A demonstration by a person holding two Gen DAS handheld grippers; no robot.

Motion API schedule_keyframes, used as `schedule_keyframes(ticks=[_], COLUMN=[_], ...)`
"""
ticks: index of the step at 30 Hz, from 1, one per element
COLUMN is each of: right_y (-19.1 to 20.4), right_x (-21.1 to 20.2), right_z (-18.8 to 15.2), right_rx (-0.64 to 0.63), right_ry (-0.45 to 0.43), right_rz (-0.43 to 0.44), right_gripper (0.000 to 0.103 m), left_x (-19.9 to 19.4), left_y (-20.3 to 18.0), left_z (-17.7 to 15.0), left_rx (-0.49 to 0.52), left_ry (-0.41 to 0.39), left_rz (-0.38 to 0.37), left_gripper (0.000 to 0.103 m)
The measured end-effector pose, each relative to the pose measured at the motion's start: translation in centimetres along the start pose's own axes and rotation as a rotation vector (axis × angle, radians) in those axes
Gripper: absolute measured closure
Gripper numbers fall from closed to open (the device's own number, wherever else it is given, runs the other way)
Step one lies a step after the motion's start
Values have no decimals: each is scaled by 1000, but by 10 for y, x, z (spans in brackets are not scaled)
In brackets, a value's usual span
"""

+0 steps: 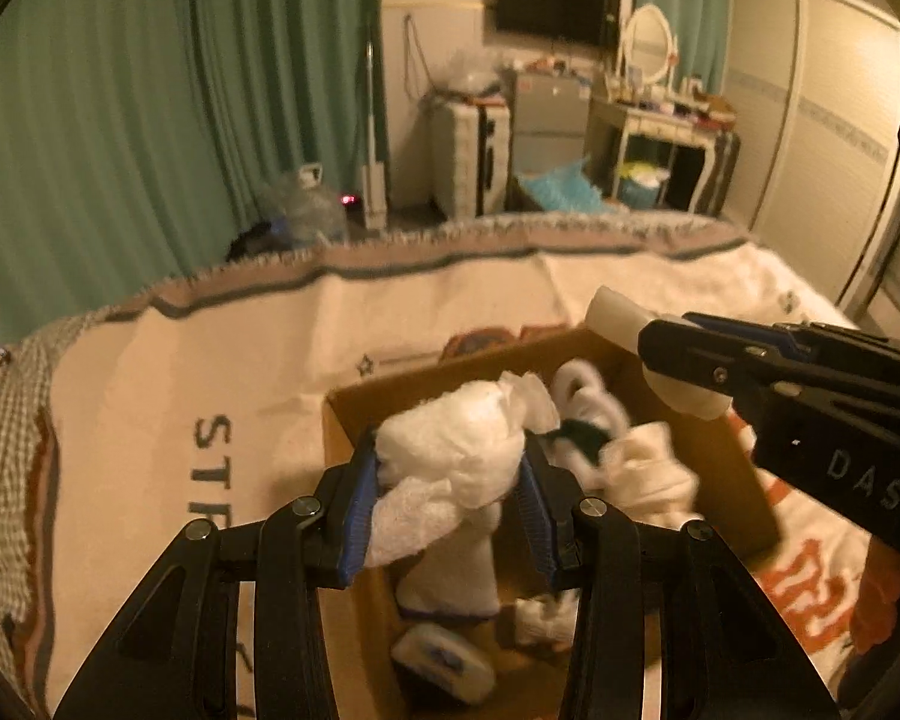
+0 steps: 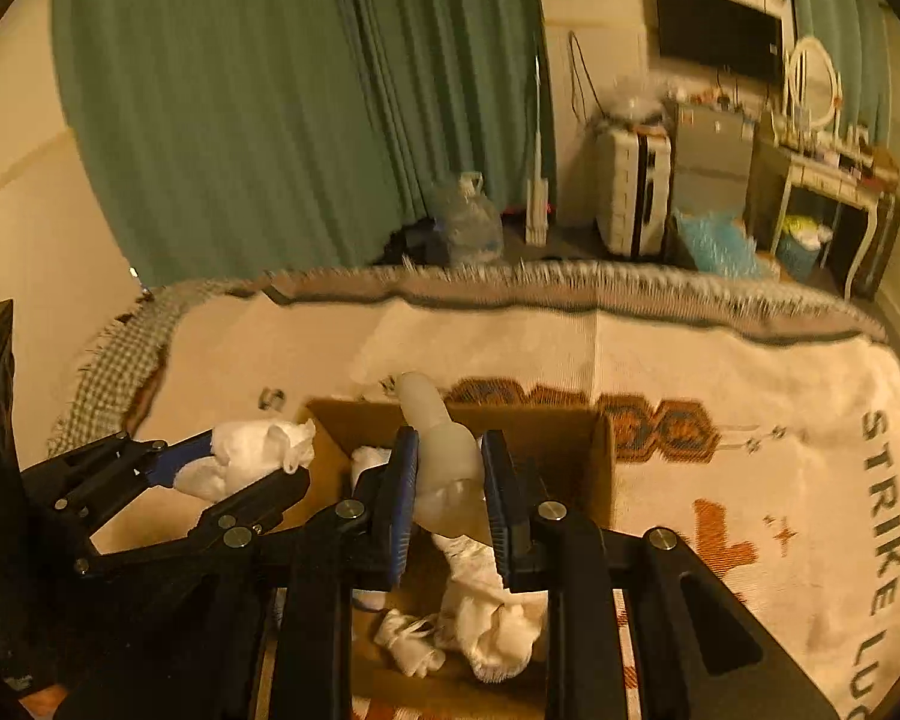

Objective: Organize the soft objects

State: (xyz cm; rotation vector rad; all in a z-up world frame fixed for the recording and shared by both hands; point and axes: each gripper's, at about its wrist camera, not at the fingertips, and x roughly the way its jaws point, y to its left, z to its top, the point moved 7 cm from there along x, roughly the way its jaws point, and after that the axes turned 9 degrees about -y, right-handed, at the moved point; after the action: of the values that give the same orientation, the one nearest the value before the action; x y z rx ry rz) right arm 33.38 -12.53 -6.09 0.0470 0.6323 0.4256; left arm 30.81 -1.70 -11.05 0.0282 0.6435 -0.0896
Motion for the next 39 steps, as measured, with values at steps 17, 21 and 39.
schedule_keyframes(ticks=[17, 21, 39], right_y=[-44, -42, 28], right_x=[50, 29, -249], right_z=[-12, -4, 95], right_rx=[118, 108, -9], right_ry=[42, 16, -325], right_rz=[-52, -74, -84], right_gripper=[77, 49, 41], left_x=[19, -5, -298], left_y=[-18, -18, -17], left_z=[-7, 6, 104], left_rx=[-13, -2, -10], left_ry=[24, -15, -445], left_rz=[-40, -10, 84], left_gripper=[46, 30, 14])
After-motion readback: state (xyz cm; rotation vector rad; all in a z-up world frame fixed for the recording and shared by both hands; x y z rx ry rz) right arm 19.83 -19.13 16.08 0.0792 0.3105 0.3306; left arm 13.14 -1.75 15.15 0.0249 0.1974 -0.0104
